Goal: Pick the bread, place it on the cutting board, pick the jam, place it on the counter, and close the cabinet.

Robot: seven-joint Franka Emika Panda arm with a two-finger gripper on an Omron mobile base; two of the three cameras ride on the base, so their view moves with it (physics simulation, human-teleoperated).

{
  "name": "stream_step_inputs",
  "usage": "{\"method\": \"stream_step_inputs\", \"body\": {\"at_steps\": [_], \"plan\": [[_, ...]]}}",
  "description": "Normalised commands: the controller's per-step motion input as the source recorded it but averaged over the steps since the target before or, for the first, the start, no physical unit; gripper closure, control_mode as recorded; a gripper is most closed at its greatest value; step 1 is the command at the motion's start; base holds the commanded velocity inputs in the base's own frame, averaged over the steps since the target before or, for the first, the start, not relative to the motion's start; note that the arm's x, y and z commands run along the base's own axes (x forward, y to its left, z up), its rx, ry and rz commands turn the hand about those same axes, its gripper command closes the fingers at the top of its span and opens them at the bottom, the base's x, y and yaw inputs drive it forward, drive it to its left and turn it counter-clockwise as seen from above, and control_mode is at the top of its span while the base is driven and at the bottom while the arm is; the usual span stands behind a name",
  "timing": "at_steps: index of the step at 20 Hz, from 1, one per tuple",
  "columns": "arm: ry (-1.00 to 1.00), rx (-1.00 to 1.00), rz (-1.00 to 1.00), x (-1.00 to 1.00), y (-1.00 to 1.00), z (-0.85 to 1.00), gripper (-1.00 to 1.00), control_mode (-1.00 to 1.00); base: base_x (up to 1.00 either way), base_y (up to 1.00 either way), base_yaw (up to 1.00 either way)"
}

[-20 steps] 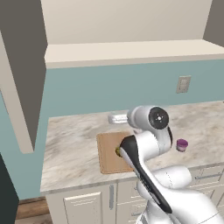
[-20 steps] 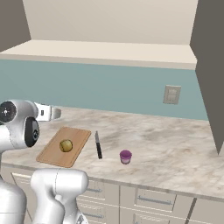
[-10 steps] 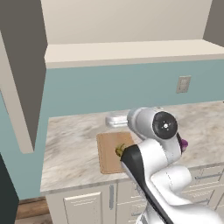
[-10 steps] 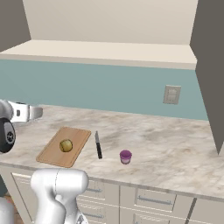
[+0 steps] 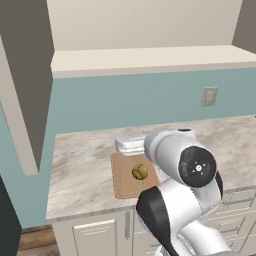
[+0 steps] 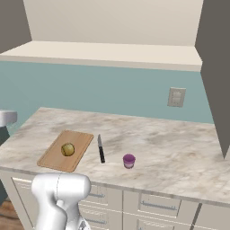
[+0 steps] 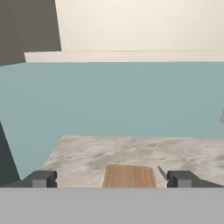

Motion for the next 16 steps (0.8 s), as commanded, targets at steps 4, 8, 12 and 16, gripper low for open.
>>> {"method": "stream_step_inputs", "body": {"at_steps": [4, 8, 12, 16], "plan": [[-0.19, 0.00, 0.00, -0.70, 0.15, 0.27, -1.00, -1.00, 0.00, 0.00, 0.00], [-0.22, 0.00, 0.00, -0.71, 0.15, 0.27, -1.00, -1.00, 0.00, 0.00, 0.00], [-0.24, 0.00, 0.01, -0.63, 0.13, 0.22, -1.00, -1.00, 0.00, 0.00, 0.00], [-0.22, 0.00, 0.07, -0.59, 0.09, 0.18, -1.00, -1.00, 0.00, 0.00, 0.00]]}}
